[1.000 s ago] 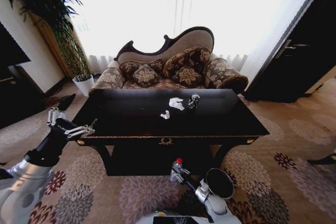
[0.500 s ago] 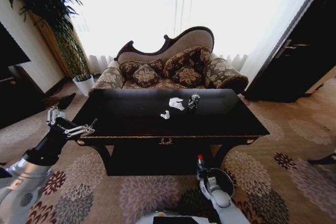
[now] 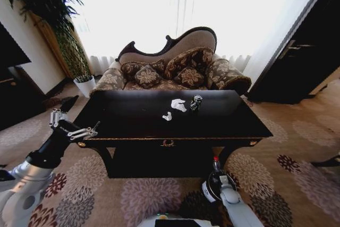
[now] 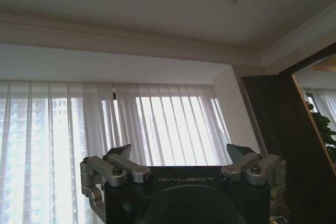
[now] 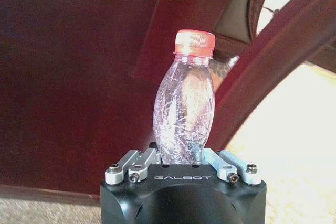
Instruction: Move to the front of the table and place the trash on the table into the trash bin.
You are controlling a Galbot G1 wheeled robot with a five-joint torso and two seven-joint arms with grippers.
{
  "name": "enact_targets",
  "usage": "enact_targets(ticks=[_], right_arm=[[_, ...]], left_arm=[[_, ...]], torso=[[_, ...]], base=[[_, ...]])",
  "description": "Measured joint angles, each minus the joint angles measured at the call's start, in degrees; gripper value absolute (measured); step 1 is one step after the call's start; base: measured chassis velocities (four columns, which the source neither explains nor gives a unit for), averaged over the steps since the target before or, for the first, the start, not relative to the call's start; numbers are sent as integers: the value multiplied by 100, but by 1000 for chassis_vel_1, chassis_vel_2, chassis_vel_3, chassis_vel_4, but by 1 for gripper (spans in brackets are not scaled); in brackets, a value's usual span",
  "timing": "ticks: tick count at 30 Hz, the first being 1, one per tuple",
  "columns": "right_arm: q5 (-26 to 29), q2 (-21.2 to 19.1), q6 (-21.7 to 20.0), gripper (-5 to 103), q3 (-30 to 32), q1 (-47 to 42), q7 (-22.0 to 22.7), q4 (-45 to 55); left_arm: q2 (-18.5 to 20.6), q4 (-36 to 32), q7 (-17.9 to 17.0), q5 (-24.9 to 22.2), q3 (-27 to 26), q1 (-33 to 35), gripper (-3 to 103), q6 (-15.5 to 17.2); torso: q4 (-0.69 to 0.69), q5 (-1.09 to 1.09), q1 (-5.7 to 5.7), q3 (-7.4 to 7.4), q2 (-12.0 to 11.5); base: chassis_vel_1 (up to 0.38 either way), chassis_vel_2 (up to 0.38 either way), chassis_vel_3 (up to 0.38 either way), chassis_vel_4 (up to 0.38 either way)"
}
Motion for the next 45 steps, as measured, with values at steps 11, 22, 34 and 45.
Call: enact_targets(ticks=[11, 22, 34, 45], right_arm=[[195, -95, -19, 24, 204, 76, -85, -508], [461, -19, -210, 29, 221, 40, -120, -472], [450, -16, -234, 73, 232, -62, -139, -351], [455, 99, -251, 99, 233, -229, -204, -59]], left_arm=[[-3, 21, 6, 30, 83, -29, 100, 0], [19, 21, 23, 9, 25, -16, 100, -25], [9, 55, 52, 14, 80, -49, 100, -43], [2, 82, 75, 23, 100, -66, 100, -69]], torso=[[-1, 0, 0, 0, 0], [0, -1, 0, 0, 0], [-1, -1, 0, 0, 0], [0, -1, 0, 0, 0]], base=[[0, 0, 0, 0], [0, 0, 0, 0], [0, 0, 0, 0], [0, 0, 0, 0]])
